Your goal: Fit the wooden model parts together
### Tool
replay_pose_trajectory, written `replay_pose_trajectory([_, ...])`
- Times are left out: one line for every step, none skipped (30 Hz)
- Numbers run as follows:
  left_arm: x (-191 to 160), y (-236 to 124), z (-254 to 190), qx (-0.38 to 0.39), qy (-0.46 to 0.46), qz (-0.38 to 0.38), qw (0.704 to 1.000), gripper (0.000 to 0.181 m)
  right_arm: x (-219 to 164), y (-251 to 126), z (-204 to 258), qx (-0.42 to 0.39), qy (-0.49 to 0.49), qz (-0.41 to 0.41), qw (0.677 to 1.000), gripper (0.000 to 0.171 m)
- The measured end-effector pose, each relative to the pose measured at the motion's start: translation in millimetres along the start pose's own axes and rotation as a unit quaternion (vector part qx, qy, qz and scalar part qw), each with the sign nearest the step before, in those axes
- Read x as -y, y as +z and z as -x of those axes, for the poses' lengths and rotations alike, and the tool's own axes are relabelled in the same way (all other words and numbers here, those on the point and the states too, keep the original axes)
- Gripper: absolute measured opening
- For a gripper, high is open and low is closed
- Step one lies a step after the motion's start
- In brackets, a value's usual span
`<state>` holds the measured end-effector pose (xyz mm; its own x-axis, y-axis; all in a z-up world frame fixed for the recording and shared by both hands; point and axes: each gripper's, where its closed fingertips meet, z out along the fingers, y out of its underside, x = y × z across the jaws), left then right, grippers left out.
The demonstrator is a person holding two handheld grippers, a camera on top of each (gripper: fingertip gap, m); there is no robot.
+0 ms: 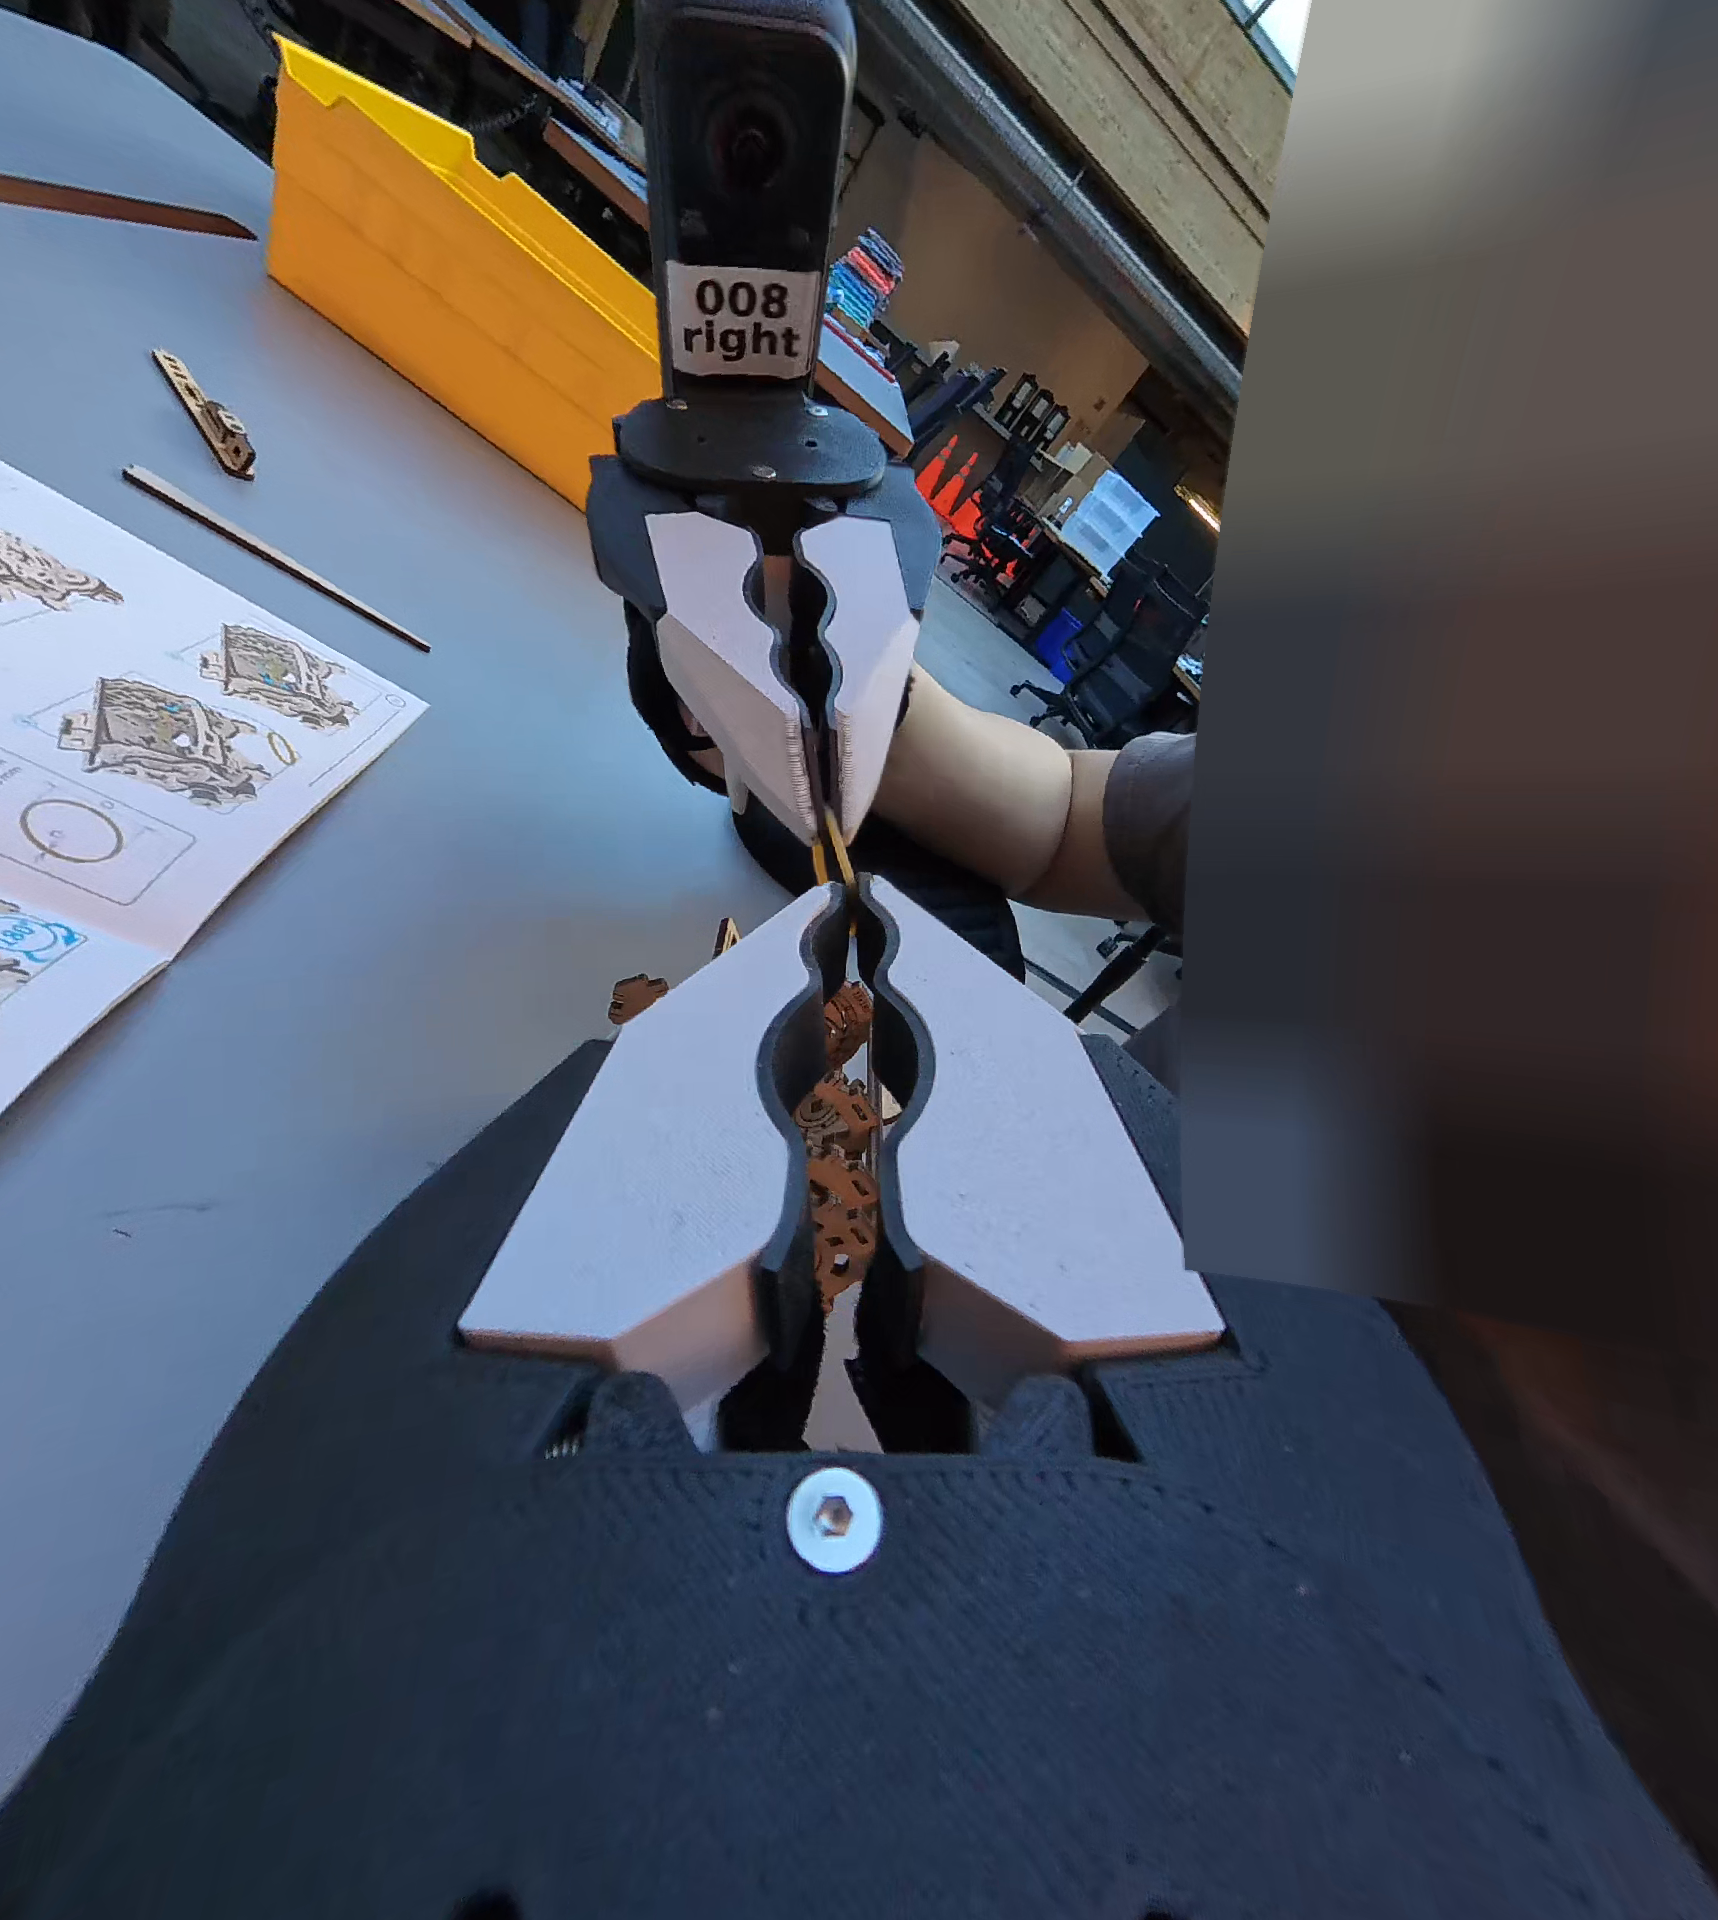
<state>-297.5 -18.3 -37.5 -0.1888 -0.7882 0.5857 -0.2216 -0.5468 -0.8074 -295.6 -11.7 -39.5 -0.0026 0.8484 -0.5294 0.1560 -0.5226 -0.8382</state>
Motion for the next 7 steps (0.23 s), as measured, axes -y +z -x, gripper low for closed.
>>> replay_pose_trajectory([-0.1,-0.6,-0.1,0.002,-0.001,0.000,1.000,0.000,-0.4,0.7,1.9,0.003,-0.005,0.003,1.000,0.000])
replay_pose_trajectory([0.0,-1.6,-0.5,0.002,0.000,-0.001,1.000,0.000,-1.6,1.4,2.9,0.005,-0.008,0.007,1.000,0.000])
replay_pose_trajectory([-0.3,-2.9,-0.4,0.003,-0.002,-0.003,1.000,0.000,-3.0,2.0,3.2,0.007,-0.010,0.010,1.000,0.000])
replay_pose_trajectory([-1.5,-3.9,0.0,0.005,-0.007,-0.004,1.000,0.000,-3.8,2.6,3.2,0.007,-0.012,0.011,1.000,0.000])
replay_pose_trajectory([-4.2,-4.4,0.5,0.005,-0.012,-0.002,1.000,0.000,-3.8,3.1,3.0,0.006,-0.016,0.010,1.000,0.000])
replay_pose_trajectory([-7.5,-4.9,1.5,0.005,-0.019,0.000,1.000,0.000,-4.2,3.2,2.6,0.006,-0.020,0.010,1.000,0.000])
replay_pose_trajectory([-9.7,-5.4,2.3,0.003,-0.029,0.000,1.000,0.000,-5.2,3.4,1.4,0.001,-0.029,0.012,0.999,0.000])
